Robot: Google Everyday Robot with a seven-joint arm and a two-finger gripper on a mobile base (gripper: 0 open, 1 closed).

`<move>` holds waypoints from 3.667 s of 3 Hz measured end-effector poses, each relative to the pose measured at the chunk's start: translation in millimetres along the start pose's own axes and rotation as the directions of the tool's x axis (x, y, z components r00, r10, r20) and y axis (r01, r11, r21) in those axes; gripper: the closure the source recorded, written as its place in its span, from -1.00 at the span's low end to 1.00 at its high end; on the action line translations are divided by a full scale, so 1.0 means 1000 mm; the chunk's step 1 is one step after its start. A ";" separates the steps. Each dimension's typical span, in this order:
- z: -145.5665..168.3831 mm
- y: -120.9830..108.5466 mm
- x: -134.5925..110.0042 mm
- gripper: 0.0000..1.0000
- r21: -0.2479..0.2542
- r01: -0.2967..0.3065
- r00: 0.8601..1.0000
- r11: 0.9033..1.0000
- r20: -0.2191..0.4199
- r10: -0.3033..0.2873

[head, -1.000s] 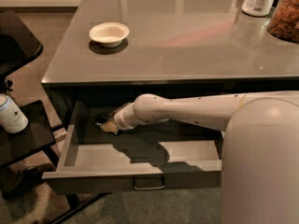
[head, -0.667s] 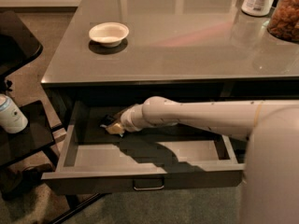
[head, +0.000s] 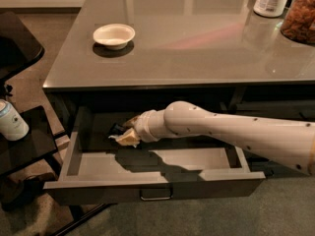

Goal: Pick rxbar blueberry from top drawer and place on counter

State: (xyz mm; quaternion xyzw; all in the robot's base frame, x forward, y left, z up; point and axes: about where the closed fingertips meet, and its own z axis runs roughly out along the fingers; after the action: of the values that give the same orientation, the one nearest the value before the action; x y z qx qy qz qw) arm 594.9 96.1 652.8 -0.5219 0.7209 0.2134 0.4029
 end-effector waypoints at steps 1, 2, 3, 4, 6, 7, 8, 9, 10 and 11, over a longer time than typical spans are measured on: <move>-0.036 0.017 -0.028 1.00 -0.043 0.120 0.993 0.992 -0.007 -0.121; -0.071 0.032 -0.060 1.00 -0.085 0.236 0.972 0.968 0.000 -0.237; -0.095 0.048 -0.103 1.00 -0.109 0.349 0.937 0.931 0.016 -0.349; -0.103 0.057 -0.149 1.00 -0.107 0.418 0.908 0.902 0.032 -0.417; -0.070 0.037 -0.222 1.00 -0.029 0.376 0.927 0.926 0.020 -0.375; -0.056 0.014 -0.245 1.00 0.042 0.316 0.948 0.948 0.001 -0.317; -0.051 -0.013 -0.259 1.00 0.086 0.288 0.958 0.954 -0.027 -0.287; -0.046 -0.041 -0.260 1.00 0.093 0.277 0.961 0.956 -0.057 -0.272; -0.034 -0.062 -0.251 1.00 0.070 0.272 0.961 0.960 -0.075 -0.267; -0.022 -0.078 -0.242 0.62 0.042 0.268 0.961 0.963 -0.087 -0.263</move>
Offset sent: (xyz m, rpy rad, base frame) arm -0.0733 -0.0124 0.1403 -0.1314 -0.1943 0.3271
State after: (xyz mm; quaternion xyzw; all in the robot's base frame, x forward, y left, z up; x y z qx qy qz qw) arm 690.6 191.9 869.3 -0.6111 0.6656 0.1168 0.4121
